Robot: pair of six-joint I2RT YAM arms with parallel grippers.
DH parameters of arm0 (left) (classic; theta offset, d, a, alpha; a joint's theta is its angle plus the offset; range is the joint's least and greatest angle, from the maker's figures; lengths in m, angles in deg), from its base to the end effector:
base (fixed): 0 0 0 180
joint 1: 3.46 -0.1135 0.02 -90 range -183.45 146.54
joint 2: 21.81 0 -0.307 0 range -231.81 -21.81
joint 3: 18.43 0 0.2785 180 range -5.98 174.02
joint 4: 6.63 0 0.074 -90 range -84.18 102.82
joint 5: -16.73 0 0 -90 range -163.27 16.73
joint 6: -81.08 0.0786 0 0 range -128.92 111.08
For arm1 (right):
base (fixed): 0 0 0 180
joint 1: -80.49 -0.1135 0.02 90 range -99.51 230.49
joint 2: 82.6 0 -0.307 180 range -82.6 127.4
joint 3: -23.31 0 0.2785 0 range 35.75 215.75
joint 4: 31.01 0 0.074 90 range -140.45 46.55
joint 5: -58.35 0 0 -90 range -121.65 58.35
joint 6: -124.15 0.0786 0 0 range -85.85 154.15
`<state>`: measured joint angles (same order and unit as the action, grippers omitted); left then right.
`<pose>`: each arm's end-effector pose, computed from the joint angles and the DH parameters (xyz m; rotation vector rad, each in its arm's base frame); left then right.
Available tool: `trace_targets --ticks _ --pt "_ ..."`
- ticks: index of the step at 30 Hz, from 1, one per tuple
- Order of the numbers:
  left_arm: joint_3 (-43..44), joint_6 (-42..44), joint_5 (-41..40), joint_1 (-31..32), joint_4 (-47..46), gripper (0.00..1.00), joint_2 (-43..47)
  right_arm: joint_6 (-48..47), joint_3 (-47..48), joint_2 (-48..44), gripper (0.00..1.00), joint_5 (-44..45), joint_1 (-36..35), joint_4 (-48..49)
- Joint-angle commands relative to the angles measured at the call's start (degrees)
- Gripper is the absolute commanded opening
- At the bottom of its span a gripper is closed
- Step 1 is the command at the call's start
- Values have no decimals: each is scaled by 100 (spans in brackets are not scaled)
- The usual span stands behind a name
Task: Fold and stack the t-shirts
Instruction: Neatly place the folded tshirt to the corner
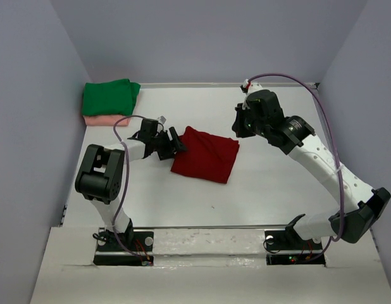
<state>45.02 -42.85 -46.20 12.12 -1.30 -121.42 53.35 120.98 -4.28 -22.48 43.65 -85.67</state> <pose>0.3795 -0.1430 0.1565 -0.1249 2.3954 -0.9712 0.2831 0.1964 0.4188 -0.2473 2.1895 0.3790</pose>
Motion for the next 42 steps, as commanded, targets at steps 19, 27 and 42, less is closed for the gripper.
trace_targets --ticks 19,27,42 --pt "-109 -201 967 306 -467 62 -875 -136 -103 -291 0 23 -43 47" --pt "226 -122 835 332 -282 45 -1104 -145 -235 -450 0 137 -43 20" --pt "1138 518 -16 429 1016 0 -833 -145 -507 -520 0 182 -43 47"
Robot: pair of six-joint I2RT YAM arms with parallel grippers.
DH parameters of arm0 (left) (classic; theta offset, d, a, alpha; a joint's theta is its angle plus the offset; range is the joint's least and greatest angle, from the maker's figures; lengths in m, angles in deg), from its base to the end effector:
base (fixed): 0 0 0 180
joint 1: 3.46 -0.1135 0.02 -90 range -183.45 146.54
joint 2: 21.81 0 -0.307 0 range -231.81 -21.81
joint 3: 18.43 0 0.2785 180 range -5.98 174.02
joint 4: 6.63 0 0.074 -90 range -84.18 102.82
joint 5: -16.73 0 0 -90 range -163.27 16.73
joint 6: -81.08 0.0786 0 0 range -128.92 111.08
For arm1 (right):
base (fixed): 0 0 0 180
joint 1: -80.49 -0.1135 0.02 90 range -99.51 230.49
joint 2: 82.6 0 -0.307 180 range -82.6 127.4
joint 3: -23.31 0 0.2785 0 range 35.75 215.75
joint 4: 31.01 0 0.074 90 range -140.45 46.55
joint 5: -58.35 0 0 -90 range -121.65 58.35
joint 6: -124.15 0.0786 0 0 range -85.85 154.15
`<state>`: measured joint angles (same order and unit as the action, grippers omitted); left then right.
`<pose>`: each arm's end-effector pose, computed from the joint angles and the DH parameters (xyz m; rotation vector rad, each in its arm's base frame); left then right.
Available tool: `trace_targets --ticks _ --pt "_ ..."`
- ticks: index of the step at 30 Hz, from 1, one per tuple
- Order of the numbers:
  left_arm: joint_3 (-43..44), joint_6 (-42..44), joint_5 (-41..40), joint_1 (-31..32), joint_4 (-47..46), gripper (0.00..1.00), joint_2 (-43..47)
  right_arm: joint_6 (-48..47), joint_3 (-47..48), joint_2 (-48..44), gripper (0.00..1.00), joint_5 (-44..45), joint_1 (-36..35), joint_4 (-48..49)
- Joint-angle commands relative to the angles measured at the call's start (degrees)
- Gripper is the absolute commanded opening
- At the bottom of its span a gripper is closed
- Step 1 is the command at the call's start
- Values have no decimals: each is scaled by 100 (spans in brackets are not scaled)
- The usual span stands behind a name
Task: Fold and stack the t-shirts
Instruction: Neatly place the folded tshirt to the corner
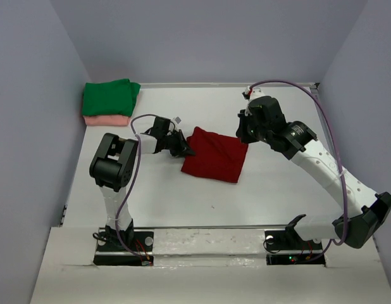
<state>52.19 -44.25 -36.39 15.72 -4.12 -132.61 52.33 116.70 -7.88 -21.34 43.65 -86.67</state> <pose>0.4023 -0.1899 0.1280 0.0100 2.4473 -1.2036 0.2676 0.1829 0.4077 -0.2616 2.2092 0.3341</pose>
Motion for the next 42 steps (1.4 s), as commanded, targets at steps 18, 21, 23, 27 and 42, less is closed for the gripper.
trace_targets --ticks 18,21,23,27,42 --pt "4228 2698 -3363 130 4069 0 -2 -139 -413 34 0 -64 -43 437" --pt "4553 2795 -3442 86 4192 0 -222 -147 -475 34 0 -37 -43 438" --pt "4781 2856 -3512 7 4263 0 -336 -147 -501 25 0 -11 -43 437" --pt "5212 3058 -3522 -204 4439 0 -740 -156 -571 -19 0 -20 -43 437" --pt "6619 3498 -4022 -872 4492 0 -1400 -182 -738 -10 0 -415 -43 306"
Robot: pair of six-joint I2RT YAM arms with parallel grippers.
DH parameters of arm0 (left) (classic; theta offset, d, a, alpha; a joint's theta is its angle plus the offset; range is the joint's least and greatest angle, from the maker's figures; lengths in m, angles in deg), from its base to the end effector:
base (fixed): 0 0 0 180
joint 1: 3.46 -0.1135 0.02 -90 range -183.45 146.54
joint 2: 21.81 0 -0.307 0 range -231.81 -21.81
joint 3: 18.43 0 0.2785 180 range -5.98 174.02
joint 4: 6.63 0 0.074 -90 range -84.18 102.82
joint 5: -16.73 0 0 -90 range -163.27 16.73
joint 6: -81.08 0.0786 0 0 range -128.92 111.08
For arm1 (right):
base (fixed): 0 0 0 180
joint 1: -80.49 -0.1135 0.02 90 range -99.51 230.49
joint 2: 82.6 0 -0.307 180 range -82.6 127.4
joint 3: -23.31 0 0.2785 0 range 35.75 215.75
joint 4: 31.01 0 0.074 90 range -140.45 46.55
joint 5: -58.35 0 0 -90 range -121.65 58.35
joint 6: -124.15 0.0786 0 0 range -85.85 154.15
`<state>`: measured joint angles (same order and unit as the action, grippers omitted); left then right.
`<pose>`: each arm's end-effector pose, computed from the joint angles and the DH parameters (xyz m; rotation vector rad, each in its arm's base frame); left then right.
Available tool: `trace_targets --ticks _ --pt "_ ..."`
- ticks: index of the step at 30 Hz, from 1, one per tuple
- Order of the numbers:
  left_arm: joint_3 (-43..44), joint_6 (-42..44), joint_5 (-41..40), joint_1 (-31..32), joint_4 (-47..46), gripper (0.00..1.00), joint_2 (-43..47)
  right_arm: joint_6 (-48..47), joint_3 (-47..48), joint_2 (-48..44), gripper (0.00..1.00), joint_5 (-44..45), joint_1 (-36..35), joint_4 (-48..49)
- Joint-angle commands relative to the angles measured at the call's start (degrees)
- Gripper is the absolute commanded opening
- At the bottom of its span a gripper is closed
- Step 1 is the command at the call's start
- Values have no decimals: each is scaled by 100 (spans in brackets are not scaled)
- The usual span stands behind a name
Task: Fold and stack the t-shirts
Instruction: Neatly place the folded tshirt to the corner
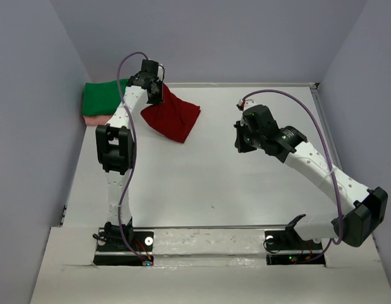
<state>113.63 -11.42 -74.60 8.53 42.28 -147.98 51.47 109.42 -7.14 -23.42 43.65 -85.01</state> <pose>0.5773 -0.1207 0.2858 0.1805 2.3165 -0.1006 0.2685 0.1871 0.3579 -0.3247 2.3155 0.3090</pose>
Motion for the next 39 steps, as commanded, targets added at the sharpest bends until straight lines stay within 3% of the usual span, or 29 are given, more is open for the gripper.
trace_targets --ticks 1,27,39 --pt "519 215 -184 -196 -201 0 119 -89 -10 -75 0 -216 -43 131" --pt "1987 1111 -246 -1058 -966 0 -443 -133 402 873 0 -691 -43 16" --pt "2329 1155 308 -1375 -1265 0 -549 -54 403 1128 0 -779 -43 8"
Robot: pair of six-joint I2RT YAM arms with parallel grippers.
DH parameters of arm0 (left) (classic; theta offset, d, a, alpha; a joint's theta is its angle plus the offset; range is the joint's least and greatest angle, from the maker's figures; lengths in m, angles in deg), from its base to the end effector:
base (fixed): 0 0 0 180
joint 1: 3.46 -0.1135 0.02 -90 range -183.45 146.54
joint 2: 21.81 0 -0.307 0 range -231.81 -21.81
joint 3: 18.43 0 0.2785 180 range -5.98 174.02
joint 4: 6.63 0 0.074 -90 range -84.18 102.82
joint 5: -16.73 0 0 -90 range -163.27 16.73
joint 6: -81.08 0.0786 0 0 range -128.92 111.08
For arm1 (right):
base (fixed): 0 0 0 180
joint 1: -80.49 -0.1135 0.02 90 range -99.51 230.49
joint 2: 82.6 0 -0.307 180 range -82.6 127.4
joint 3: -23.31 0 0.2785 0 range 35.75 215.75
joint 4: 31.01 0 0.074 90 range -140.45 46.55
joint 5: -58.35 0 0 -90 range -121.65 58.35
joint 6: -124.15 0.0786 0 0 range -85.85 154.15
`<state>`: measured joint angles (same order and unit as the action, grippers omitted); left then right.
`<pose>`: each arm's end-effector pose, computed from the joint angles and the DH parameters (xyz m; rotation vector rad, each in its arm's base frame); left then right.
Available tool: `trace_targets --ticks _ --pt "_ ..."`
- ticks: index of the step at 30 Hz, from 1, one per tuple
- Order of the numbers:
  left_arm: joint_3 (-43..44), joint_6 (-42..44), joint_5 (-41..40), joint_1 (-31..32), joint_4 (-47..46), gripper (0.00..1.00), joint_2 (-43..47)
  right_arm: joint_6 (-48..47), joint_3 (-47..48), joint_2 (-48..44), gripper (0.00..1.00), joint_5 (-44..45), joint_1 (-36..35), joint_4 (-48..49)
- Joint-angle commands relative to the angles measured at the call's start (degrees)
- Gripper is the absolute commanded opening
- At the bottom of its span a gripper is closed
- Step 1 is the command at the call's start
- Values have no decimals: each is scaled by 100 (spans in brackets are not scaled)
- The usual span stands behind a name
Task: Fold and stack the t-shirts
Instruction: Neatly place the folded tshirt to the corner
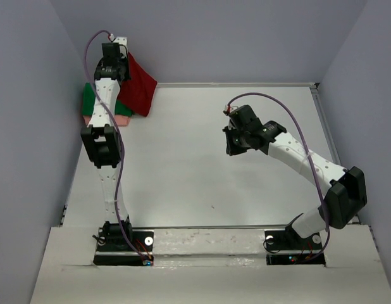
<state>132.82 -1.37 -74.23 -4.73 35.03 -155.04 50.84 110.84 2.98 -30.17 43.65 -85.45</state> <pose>0.6347 0.0154 0.3622 0.0979 1.9828 0.1164 0.2954 0.2188 0.3080 -0.4304 2.4857 0.3567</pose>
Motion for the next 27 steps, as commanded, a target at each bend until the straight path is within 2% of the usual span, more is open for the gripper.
trace_targets --ticks 1,27 --pt "437 176 271 -57 -539 0 148 10 252 125 0 -95 -43 43" --pt "472 168 429 -751 -733 0 227 186 -56 345 0 -95 -43 60"
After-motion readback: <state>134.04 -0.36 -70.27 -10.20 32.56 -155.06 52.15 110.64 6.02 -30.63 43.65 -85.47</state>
